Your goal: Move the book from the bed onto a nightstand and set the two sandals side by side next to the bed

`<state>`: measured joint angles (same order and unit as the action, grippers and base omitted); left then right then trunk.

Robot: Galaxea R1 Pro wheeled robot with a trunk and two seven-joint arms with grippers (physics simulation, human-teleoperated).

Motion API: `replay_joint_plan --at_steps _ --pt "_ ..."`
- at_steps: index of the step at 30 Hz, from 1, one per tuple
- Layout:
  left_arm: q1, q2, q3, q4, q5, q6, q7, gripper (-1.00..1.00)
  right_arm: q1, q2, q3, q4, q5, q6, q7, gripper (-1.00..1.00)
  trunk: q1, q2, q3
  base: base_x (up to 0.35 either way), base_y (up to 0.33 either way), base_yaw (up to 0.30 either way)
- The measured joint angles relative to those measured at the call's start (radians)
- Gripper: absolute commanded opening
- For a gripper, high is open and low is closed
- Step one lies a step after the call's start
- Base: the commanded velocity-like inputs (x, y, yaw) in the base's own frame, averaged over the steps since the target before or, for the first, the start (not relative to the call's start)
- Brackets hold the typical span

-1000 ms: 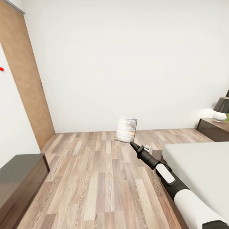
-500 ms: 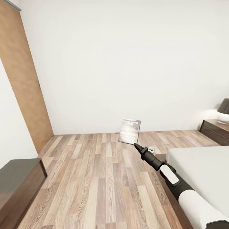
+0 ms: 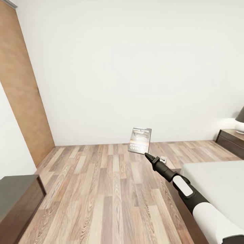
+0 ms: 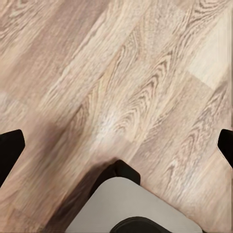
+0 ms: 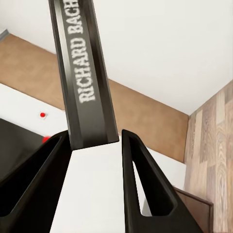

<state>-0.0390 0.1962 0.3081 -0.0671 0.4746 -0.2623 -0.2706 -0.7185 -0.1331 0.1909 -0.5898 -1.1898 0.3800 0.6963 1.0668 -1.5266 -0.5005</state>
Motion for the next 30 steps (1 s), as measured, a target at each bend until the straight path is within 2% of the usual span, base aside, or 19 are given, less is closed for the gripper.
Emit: replay_joint_plan --at_steps 13,30 --pt "0.0 -0.002 0.0 0.0 0.0 0.0 0.0 1.0 0.0 0.0 0.0 0.027 -0.002 0.001 0.0 -1.0 0.0 0.0 0.0 0.24 0.002 0.0" --pt "0.0 -0.001 0.0 -0.001 0.0 0.0 0.0 1.0 0.0 0.0 0.0 0.029 -0.002 0.001 0.001 -1.0 0.0 0.0 0.0 0.24 0.082 0.0"
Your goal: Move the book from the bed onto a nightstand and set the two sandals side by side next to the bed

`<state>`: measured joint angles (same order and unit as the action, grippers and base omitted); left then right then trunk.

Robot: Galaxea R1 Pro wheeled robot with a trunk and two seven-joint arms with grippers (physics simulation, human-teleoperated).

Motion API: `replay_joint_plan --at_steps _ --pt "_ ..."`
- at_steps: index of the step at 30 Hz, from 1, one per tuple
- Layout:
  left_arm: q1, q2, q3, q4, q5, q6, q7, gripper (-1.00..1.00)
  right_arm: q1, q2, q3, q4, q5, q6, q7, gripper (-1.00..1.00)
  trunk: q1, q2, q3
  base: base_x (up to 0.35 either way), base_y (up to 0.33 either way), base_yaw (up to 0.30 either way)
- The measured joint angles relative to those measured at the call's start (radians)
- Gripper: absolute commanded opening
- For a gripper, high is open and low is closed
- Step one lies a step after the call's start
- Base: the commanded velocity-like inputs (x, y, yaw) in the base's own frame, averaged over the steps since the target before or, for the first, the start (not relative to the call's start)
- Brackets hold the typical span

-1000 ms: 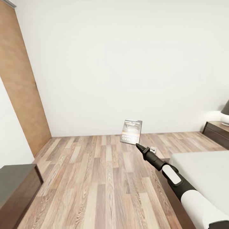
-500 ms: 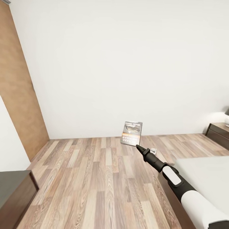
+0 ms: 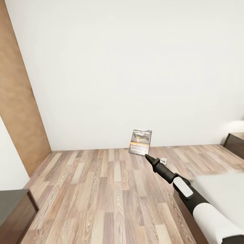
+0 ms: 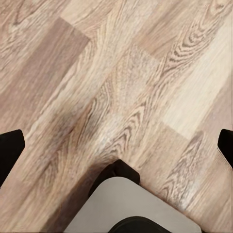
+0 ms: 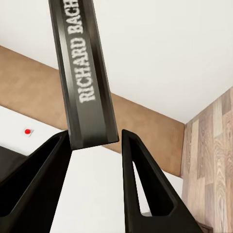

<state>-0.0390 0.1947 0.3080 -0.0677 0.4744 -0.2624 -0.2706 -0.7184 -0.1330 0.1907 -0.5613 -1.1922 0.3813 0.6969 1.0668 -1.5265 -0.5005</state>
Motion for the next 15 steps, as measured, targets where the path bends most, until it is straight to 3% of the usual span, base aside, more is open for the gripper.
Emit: replay_joint_plan --at_steps 9,15 --pt "0.0 0.0 0.0 0.0 0.0 0.0 0.0 1.0 0.0 0.0 0.0 0.0 -0.001 0.0 0.0 -1.0 0.0 0.0 0.0 0.24 0.105 -0.003" --pt "0.0 0.0 0.0 0.0 0.0 0.0 0.0 1.0 0.0 0.0 0.0 0.0 -0.001 0.0 0.0 -1.0 0.0 0.0 0.0 0.24 0.136 -0.136"
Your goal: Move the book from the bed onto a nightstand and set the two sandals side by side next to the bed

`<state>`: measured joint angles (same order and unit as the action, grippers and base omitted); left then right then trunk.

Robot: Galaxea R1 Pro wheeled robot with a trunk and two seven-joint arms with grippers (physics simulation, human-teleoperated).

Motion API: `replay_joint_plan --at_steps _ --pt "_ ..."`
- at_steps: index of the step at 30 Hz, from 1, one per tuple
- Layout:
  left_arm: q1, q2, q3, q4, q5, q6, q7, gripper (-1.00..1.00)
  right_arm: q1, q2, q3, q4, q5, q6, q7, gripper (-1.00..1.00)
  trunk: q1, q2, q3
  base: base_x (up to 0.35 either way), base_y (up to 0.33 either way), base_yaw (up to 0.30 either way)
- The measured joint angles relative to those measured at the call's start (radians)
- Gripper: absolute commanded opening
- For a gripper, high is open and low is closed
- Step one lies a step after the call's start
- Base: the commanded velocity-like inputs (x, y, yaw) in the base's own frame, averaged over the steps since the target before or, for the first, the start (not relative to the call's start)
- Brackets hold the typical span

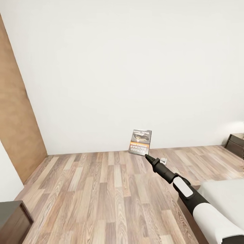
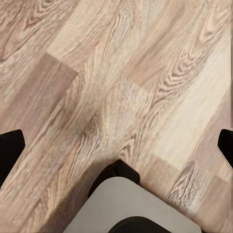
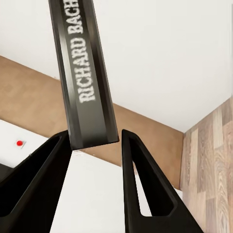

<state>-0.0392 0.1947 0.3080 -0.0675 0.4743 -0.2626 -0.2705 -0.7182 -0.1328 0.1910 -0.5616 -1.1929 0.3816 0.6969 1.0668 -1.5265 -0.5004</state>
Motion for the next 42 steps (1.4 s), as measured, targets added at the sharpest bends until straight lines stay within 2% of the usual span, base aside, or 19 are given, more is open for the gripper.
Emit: replay_joint_plan --at_steps 9,29,42 --pt "0.0 0.0 0.0 0.0 0.0 0.0 0.0 1.0 0.0 0.0 0.0 0.0 0.001 0.0 0.0 -1.0 0.0 0.0 0.0 0.24 0.142 -0.151" --pt "0.0 0.003 0.0 0.0 0.001 0.0 -0.005 1.0 0.001 -0.001 -0.002 0.02 -0.003 0.001 0.02 -1.0 0.0 0.0 0.0 0.237 0.012 -0.014" --pt "0.0 0.004 0.0 0.0 0.001 0.0 -0.006 1.0 0.002 -0.002 -0.005 0.06 -0.008 0.001 0.056 -1.0 0.0 0.0 0.0 0.245 0.027 -0.234"
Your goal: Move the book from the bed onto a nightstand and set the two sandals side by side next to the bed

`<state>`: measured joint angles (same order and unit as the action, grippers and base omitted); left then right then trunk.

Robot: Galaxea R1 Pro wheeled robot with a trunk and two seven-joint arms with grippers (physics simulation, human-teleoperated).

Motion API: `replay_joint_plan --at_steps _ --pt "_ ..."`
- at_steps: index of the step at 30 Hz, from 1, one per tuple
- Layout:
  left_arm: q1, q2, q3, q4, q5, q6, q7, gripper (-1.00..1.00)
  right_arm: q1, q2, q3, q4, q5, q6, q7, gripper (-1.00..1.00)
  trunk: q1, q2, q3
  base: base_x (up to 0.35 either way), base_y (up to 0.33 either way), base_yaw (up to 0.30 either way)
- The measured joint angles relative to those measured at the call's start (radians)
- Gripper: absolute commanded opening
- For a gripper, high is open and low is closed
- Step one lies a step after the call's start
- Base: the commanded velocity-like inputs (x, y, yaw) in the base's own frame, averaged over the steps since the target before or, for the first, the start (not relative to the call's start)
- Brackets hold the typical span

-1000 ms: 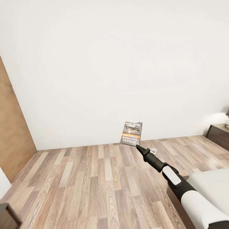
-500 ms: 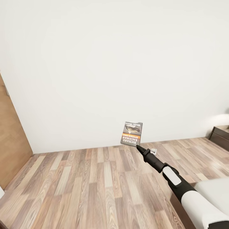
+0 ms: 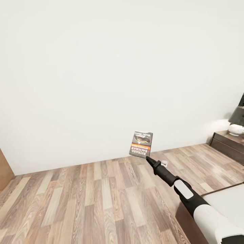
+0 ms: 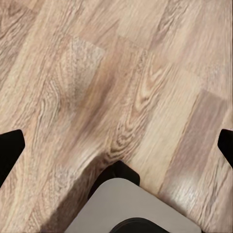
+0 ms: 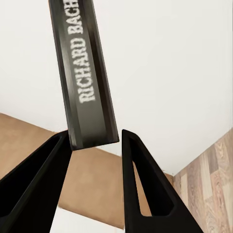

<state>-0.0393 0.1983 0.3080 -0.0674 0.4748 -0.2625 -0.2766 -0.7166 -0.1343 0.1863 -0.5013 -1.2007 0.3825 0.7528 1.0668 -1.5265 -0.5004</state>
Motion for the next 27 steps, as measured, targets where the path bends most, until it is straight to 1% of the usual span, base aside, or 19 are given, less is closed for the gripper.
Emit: replay_joint_plan --at_steps 10,17,22,27 --pt "0.0 0.005 0.0 0.0 0.0 0.0 0.0 1.0 0.0 0.0 0.001 0.002 0.0 0.0 0.002 -1.0 0.0 0.0 0.0 0.276 0.137 -0.28" --pt "0.0 0.006 0.0 0.0 0.0 0.0 0.0 1.0 0.0 0.001 0.002 0.002 0.0 0.0 0.002 -1.0 0.0 0.0 0.0 0.28 0.158 -0.235" --pt "0.0 0.007 0.0 0.0 0.0 0.0 0.0 1.0 0.0 0.001 0.003 0.003 0.0 -0.001 0.002 -1.0 0.0 0.0 0.0 0.28 0.187 -0.182" --pt "0.0 0.006 0.0 0.0 0.0 0.0 0.0 1.0 0.0 0.002 0.003 0.003 0.0 -0.001 0.003 -1.0 0.0 0.0 0.0 0.28 0.197 -0.066"
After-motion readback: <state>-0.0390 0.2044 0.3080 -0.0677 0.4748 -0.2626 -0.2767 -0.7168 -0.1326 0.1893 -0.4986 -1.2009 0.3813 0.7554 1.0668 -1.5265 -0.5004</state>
